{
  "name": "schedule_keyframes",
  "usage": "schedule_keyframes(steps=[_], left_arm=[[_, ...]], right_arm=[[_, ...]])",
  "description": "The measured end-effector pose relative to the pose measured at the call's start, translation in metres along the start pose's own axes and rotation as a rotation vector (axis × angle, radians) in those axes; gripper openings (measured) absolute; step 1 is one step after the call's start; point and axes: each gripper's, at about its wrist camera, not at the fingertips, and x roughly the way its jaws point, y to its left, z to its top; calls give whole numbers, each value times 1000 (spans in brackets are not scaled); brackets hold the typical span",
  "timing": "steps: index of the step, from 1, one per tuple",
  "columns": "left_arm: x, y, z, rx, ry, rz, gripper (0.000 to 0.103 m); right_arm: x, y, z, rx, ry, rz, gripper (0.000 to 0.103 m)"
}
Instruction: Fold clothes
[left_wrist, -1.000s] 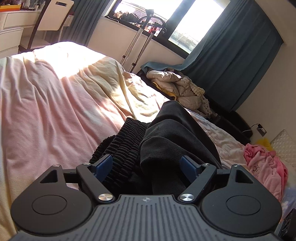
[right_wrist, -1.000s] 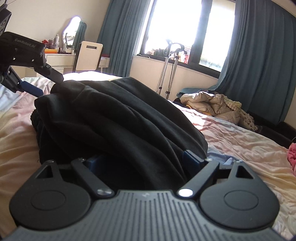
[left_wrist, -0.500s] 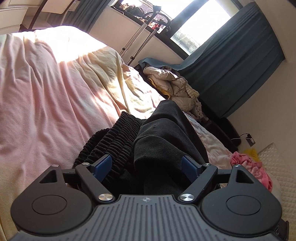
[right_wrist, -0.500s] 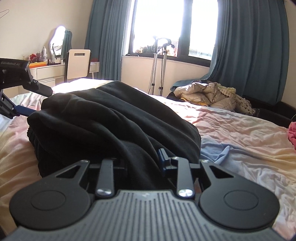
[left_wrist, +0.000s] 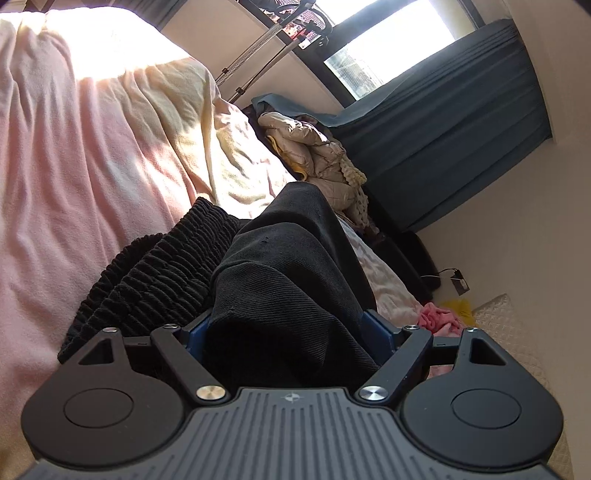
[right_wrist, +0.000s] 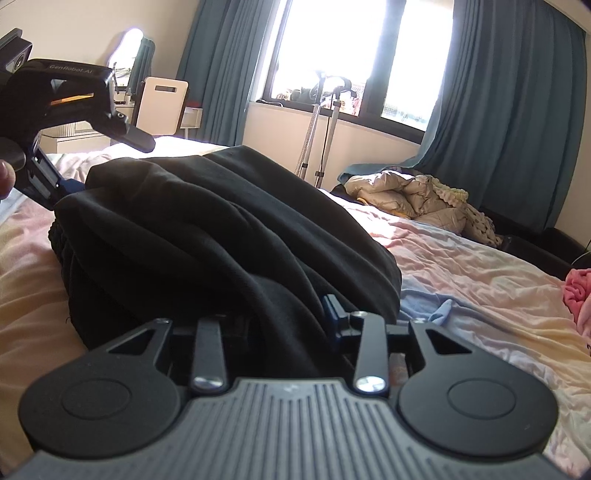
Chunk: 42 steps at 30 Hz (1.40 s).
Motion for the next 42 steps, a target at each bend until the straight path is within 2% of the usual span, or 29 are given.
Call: schedule_keyframes(steps=[3, 6, 7, 8, 9, 10, 11, 14, 17, 21, 24, 27, 30, 31, 33, 36, 37, 39, 41, 42], left_arm=[[11, 1, -2, -22, 2, -2, 85], [22, -9, -5, 64, 20, 62, 81], [24, -11, -6, 89, 15, 85, 75], [25, -13, -6, 107, 7, 105, 62], [25, -13, -7, 119, 0, 128, 54], [26, -13, -7, 122, -4, 143, 39], [25, -9, -6, 103, -10, 135, 31], [18, -4, -3, 50, -43, 78, 20], [1, -12, -3, 42, -115, 7, 18], [-25, -16, 7, 5, -208, -116, 18], [-44, -10, 19, -36, -274, -149, 18], [-46, 17, 32, -142, -244, -83, 18], [-31, 43, 36, -224, -155, 84, 19], [-28, 48, 35, -235, -145, 115, 20], [-26, 48, 33, -226, -144, 128, 22], [-26, 34, 30, -134, -149, 162, 27], [-27, 29, 28, -115, -152, 174, 29], [-31, 24, 24, -112, -151, 185, 40], [-38, 19, 17, -100, -121, 190, 67], [-40, 15, 14, -88, -101, 194, 72]], right_arm=[[1, -1, -4, -10, -7, -16, 43], [2, 1, -9, -26, -14, -40, 47], [2, 1, -10, -31, -15, -51, 51], [2, 1, -11, -26, -15, -57, 53], [2, 0, -11, -19, -15, -61, 54], [2, -1, -12, -13, -15, -66, 55], [1, -2, -12, -6, -17, -69, 57], [-3, -6, -14, 19, -47, -87, 66], [-7, -9, -14, 43, -70, -93, 66], [-17, -6, -10, 51, -128, -86, 67], [-25, 3, -3, 45, -183, -55, 67], [-19, 13, 1, 24, -166, -26, 66], [0, 19, -2, 17, -76, 20, 63], [5, 21, -4, 10, -58, 36, 63], [9, 26, -8, -21, -32, 45, 62], [12, 23, -11, -5, -2, 68, 62], [12, 22, -11, 4, 2, 74, 62], [10, 21, -12, 16, 6, 80, 63], [6, 23, -12, 24, 10, 81, 63], [4, 22, -12, 26, 11, 82, 63]])
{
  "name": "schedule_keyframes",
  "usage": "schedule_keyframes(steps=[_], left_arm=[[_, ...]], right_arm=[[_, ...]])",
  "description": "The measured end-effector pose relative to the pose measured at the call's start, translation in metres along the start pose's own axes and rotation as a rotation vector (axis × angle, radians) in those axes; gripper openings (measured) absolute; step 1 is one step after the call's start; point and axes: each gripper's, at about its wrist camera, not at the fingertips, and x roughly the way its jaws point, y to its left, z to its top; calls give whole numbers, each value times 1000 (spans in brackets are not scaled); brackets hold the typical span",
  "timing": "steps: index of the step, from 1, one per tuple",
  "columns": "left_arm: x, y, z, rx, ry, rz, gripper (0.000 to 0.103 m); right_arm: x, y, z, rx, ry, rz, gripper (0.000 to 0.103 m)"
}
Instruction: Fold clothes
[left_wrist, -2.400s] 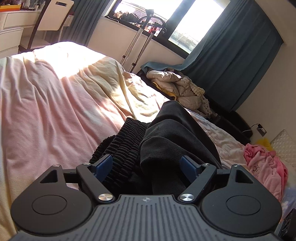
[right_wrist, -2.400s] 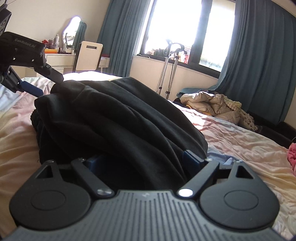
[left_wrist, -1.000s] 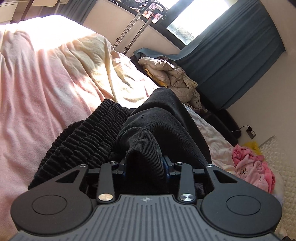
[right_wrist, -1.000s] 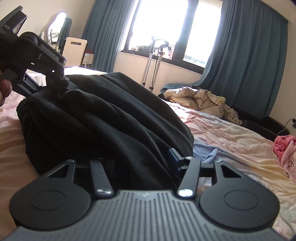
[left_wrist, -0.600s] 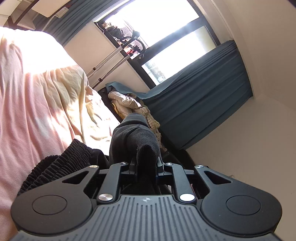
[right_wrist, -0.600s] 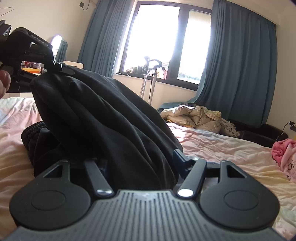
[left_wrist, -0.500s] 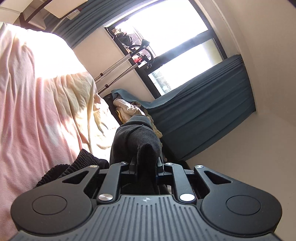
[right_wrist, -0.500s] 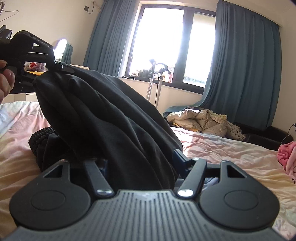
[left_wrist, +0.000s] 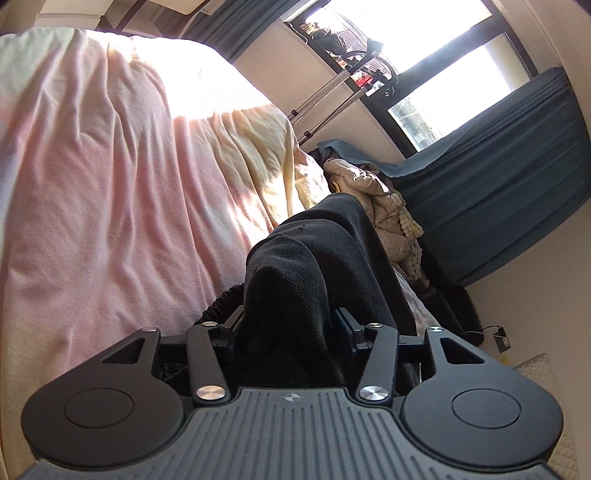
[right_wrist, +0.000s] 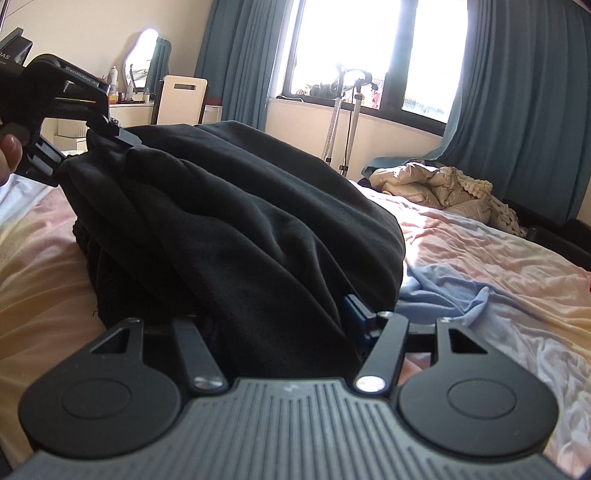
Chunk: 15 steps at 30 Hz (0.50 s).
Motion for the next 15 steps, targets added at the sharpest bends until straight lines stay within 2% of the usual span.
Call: schedule_keyframes(steps=[2, 4, 7, 10, 12, 13, 14, 15], left_arm=[[-10, -4, -12, 20, 19, -4, 86], [-20, -5, -22, -16, 25, -17, 97], [-26, 6, -40, -147, 95, -51, 100], [-23, 13, -56, -190, 124, -49, 103], [-13, 20, -60, -241, 134, -91, 103], [-6, 25, -63, -287, 144, -138, 103], [2, 32, -65, -345, 157, -179, 103], [10, 41, -70, -444, 174, -201, 103]], right_arm=[[-3, -1, -1, 6, 4, 6, 63], [-5, -3, -3, 14, 11, 12, 63], [-9, -5, -5, 32, 23, 16, 63], [-13, -4, -5, 32, 37, 12, 63], [-15, -3, -6, 26, 42, 11, 63], [-15, -3, -7, 26, 45, 12, 63], [-15, -3, -7, 28, 48, 12, 63], [-16, -4, -8, 32, 51, 13, 63]])
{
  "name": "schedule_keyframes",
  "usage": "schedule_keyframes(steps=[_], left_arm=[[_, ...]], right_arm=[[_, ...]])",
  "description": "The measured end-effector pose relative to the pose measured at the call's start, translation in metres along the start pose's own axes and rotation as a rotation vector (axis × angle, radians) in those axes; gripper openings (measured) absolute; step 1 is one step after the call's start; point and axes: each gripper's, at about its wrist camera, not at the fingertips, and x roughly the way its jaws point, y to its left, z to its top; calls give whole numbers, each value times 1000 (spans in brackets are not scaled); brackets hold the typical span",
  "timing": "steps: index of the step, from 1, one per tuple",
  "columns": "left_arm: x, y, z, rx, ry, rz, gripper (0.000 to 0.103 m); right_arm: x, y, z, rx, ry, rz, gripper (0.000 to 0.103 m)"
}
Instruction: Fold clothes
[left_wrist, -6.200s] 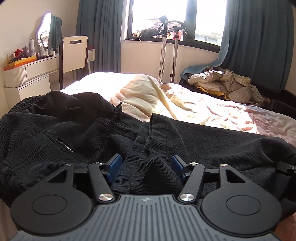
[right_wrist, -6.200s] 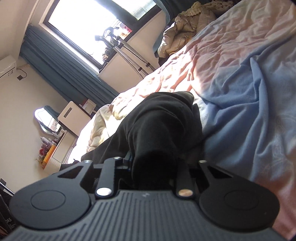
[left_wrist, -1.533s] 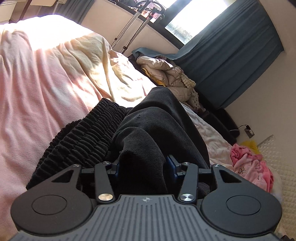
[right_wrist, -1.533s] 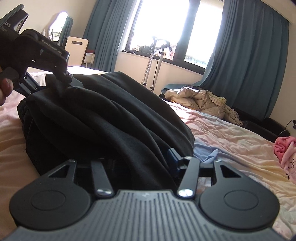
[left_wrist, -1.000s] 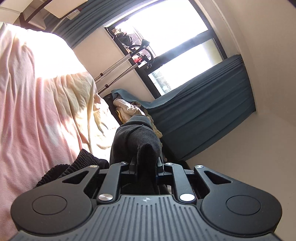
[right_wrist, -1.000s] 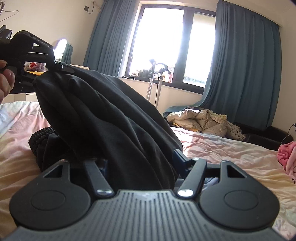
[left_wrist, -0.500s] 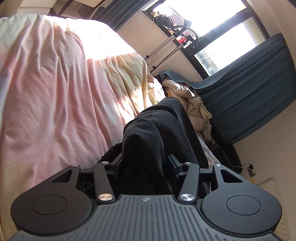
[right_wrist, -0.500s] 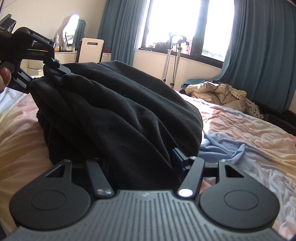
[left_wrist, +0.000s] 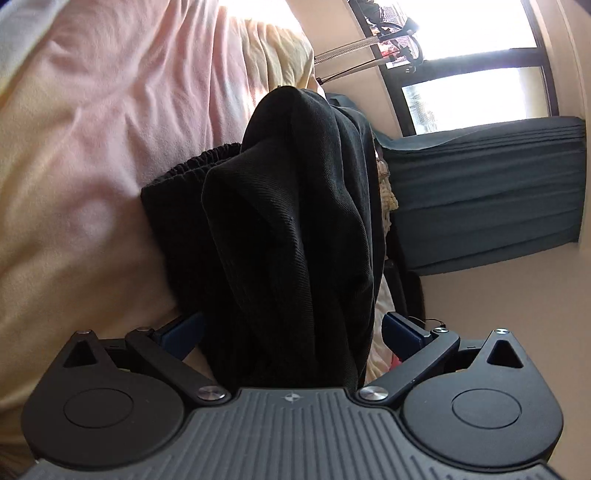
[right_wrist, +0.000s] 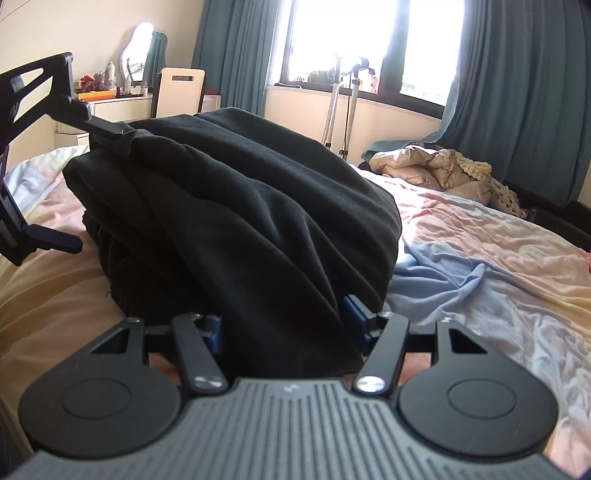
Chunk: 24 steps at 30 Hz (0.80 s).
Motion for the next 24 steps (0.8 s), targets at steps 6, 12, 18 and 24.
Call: schedule_keyframes(steps=[6, 12, 18, 24], left_arm=[[21, 26, 0, -165, -99, -44, 103], [37, 22, -10, -54, -122, 15, 103], [47, 22, -12, -46, -145, 55, 103], [54, 18, -15, 29, -118, 91, 103]], right_arm=[[-2, -2, -2, 7, 5, 3, 64], [1, -3, -2, 10, 7, 8, 65], [0, 0, -2, 3, 8, 5, 66], [0, 0, 1, 37, 19, -1, 67]])
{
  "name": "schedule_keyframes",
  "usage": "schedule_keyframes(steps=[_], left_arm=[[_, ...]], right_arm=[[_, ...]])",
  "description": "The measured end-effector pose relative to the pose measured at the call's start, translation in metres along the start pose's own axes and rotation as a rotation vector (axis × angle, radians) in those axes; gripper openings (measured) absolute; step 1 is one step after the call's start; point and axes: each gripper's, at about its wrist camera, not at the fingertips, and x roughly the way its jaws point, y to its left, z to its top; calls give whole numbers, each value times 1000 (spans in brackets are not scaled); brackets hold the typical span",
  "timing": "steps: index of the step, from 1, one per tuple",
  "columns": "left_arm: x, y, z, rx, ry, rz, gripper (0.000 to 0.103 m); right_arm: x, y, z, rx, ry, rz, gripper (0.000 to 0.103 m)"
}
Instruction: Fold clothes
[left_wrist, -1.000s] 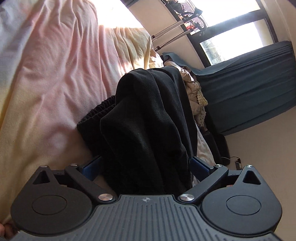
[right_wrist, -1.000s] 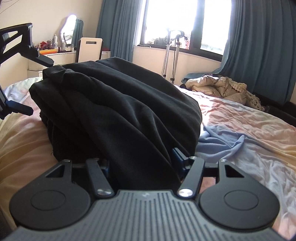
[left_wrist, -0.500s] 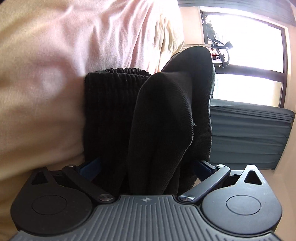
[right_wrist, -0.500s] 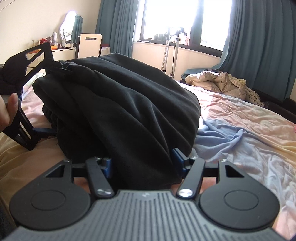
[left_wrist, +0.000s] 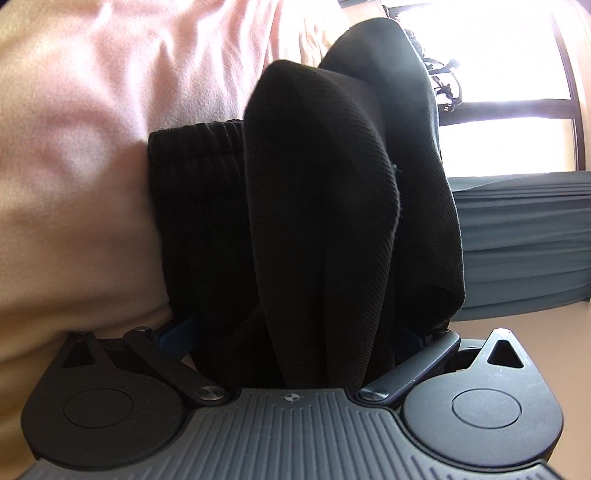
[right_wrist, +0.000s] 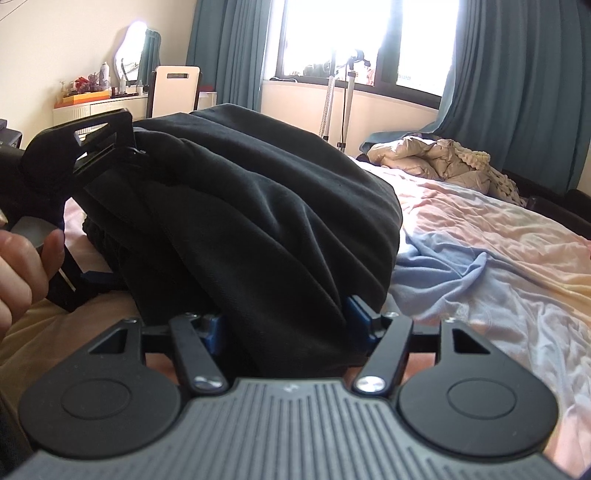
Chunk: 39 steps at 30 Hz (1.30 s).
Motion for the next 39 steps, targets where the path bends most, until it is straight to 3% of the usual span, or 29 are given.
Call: schedule_keyframes(steps=[2, 8, 14, 18, 22, 25, 27, 29, 31, 34, 36, 39], left_arm=[[-3, 1, -3, 8, 28, -3, 103], [-14, 35, -8, -149, 21, -60, 103], [-2, 30, -10, -136, 4, -2, 103], [7, 32, -2, -109, -77, -54, 102], [18, 30, 3, -72, -99, -86, 99], [14, 29, 2, -59, -114, -127, 88], [12, 24, 1, -28, -122, -147, 82], [14, 16, -2, 41, -130, -133, 78], [19, 11, -4, 86, -131, -106, 78], [34, 20, 0, 13, -113, -83, 81], [40, 21, -2, -32, -106, -68, 84], [47, 18, -8, -21, -119, -65, 88]], right_arm=[[0, -1, -1, 3, -1, 1, 67], [2, -1, -1, 5, -3, 6, 68], [3, -1, -1, 7, -2, 5, 69], [3, -3, 0, 19, -5, 9, 70], [0, -9, 5, 63, -21, 29, 70], [-15, -27, 12, 210, -79, 92, 70], [-27, -45, 20, 387, -128, 147, 69], [-40, -63, 26, 578, -198, 218, 69], [-48, -79, 31, 688, -269, 239, 72], [-31, -99, 34, 744, -241, 181, 79], [-9, -111, 29, 790, -168, 158, 79], [26, -129, 11, 894, -70, 167, 79]])
